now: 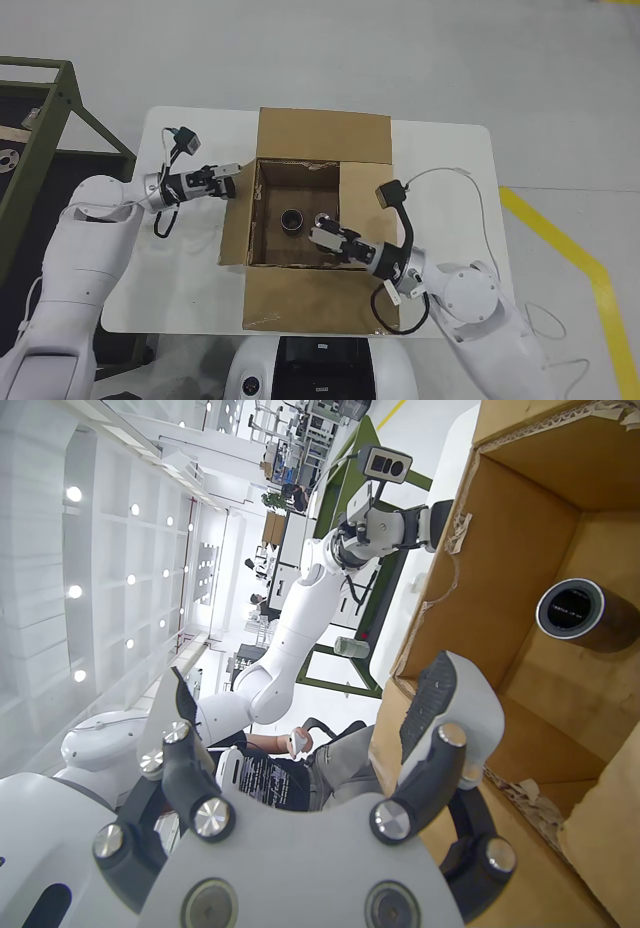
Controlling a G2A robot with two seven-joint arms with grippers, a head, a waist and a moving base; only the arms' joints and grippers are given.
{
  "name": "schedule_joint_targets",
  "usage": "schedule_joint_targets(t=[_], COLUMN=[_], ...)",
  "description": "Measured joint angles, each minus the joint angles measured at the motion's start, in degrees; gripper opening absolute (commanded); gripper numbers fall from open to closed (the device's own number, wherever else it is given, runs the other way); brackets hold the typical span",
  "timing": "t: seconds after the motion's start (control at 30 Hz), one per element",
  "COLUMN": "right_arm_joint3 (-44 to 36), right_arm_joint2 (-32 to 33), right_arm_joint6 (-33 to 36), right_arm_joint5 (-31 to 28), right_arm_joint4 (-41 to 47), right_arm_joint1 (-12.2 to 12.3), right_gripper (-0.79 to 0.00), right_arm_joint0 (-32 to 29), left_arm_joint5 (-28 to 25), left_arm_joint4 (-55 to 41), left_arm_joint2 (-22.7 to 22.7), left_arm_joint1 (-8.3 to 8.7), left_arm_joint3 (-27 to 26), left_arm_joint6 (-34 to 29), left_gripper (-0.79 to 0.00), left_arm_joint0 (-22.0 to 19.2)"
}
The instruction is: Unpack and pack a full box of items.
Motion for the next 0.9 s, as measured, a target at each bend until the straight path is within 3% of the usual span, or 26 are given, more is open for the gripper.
schedule_joint_targets(t=[0.4,0.67,0.9], right_arm_joint3=[0.0,-0.1,-0.9], right_arm_joint2=[0.7,1.4,2.9], right_arm_joint6=[0.8,1.6,4.2], right_arm_joint5=[-0.4,-0.8,-0.2], right_arm_joint4=[1.5,2.1,3.3], right_arm_joint1=[0.4,0.7,1.3], right_gripper=[0.0,0.0,0.0], right_arm_joint0=[-0.6,-0.9,-2.3], left_arm_joint5=[0.8,1.7,3.5], left_arm_joint4=[0.4,-0.4,-1.5], left_arm_joint2=[1.2,-4.2,-9.2], left_arm_joint1=[-0.2,1.06,2.1], left_arm_joint3=[-1.9,-6.3,-13.5], left_arm_joint6=[0.5,-0.9,-1.9], left_gripper=[0.0,0.0,0.0], left_arm_joint0=[0.1,1.7,4.3])
